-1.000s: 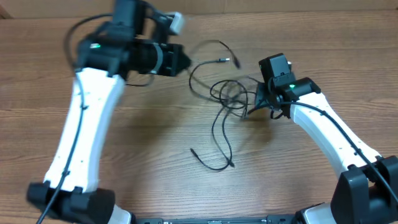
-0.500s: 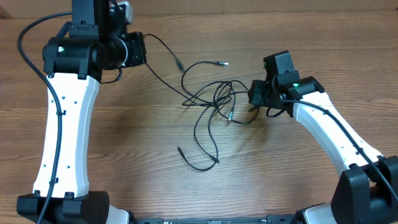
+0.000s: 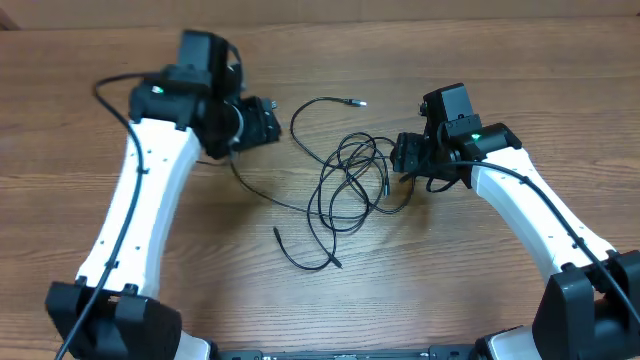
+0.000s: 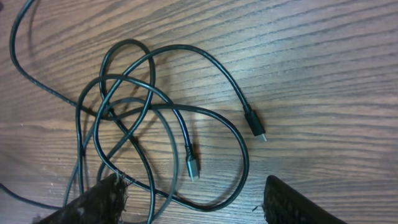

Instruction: Untangle cables

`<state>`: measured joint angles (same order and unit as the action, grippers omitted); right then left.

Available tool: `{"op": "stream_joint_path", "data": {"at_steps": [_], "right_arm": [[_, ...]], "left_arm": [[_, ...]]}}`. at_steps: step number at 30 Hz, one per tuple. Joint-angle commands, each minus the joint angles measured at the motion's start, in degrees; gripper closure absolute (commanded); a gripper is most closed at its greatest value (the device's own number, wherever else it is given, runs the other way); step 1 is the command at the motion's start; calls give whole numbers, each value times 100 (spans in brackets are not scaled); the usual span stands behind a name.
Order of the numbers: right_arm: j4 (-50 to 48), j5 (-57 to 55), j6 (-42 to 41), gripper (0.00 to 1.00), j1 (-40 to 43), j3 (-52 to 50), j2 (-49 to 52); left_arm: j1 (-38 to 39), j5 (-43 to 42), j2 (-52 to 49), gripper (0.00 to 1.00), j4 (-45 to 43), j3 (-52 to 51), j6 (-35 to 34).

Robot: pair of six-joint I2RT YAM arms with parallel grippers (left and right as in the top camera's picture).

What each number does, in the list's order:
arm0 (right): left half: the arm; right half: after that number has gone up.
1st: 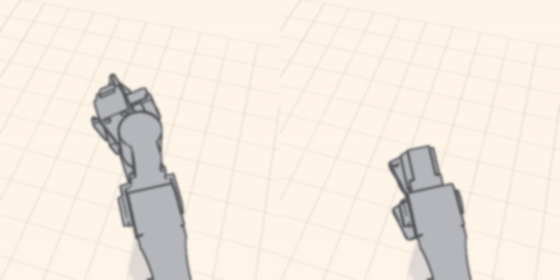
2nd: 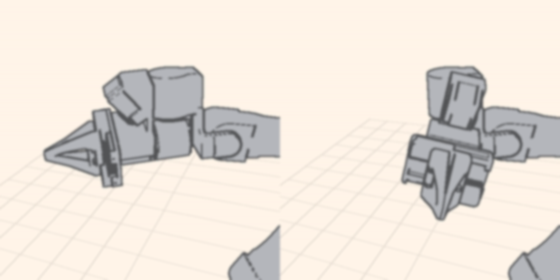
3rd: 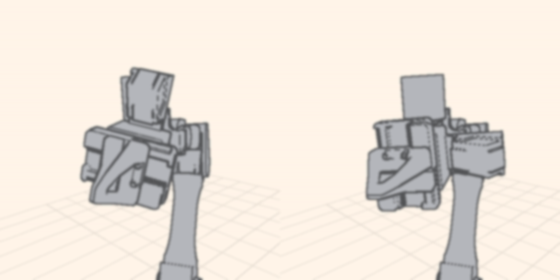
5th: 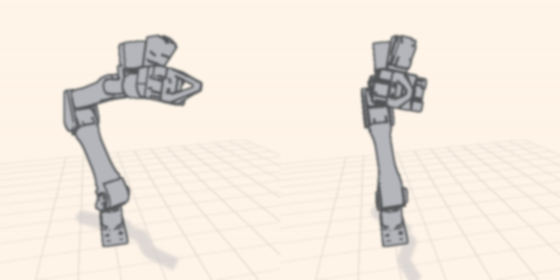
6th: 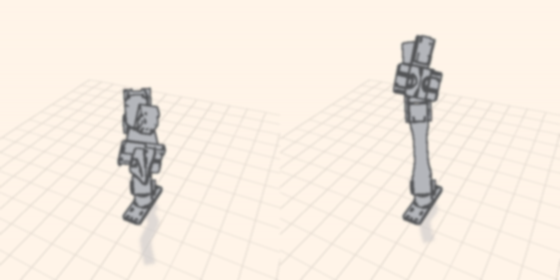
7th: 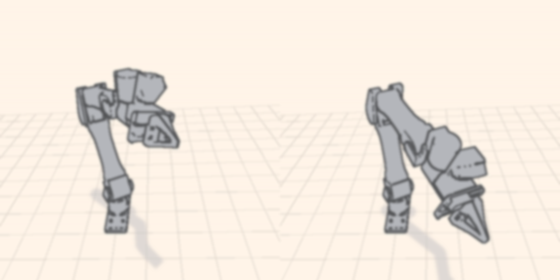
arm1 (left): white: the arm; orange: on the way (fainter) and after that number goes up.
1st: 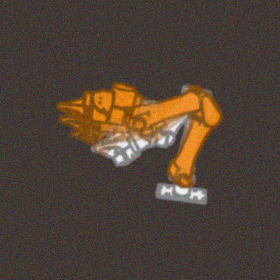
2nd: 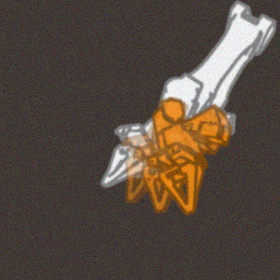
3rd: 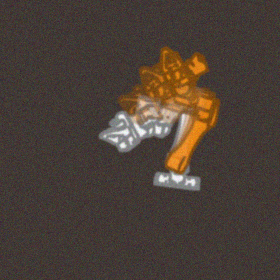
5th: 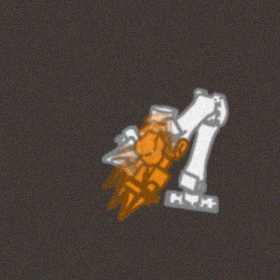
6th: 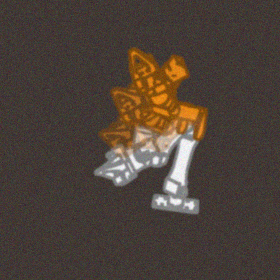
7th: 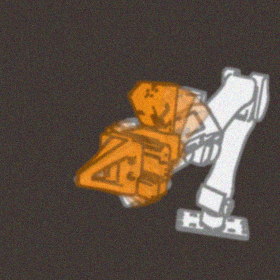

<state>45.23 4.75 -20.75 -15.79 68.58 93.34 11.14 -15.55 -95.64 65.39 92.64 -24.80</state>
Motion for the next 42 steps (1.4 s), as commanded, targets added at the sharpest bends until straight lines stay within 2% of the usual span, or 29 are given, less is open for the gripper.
{"op": "stream_joint_path", "data": {"at_steps": [1,4,6,7,9,10,11,15,25,30,38,40,41,42], "right_arm": [[-4,46,24,28,-9,-9,33],[35,48,26,28,-9,-9,33],[55,50,24,28,-9,-9,33],[59,50,24,27,-9,-9,33],[81,50,24,28,-9,-9,33],[101,50,22,28,-9,-9,33],[116,52,22,28,-9,-9,33],[162,52,22,27,-9,-9,33],[164,55,22,27,-9,-9,33],[164,55,22,27,-9,-9,33],[164,52,22,27,-9,-9,33],[164,52,22,27,-9,-9,33],[164,52,22,27,-9,-9,33],[162,50,24,27,-9,-9,33]], "left_arm": [[376,-334,-59,26,-518,-682,-247],[595,-317,-66,25,-1263,-1250,-197],[826,42,-68,28,-2625,-1961,684],[857,107,-70,28,-2791,-2039,811],[970,208,-70,28,-3451,-2352,1534],[1036,205,-92,24,-3888,-2551,2057],[1064,201,-127,19,-4048,-2610,2232],[1106,197,-468,12,-4264,-2610,2483],[1200,118,-1436,15,-4301,-1939,2656],[1416,570,-1985,23,-4328,-1478,2656],[1587,957,-2498,32,-4304,-1390,2645],[1589,1014,-2514,42,-4253,-1390,2632],[1589,1019,-2505,53,-4242,-1381,2634],[1587,1025,-2459,72,-4170,-1342,2632]]}}
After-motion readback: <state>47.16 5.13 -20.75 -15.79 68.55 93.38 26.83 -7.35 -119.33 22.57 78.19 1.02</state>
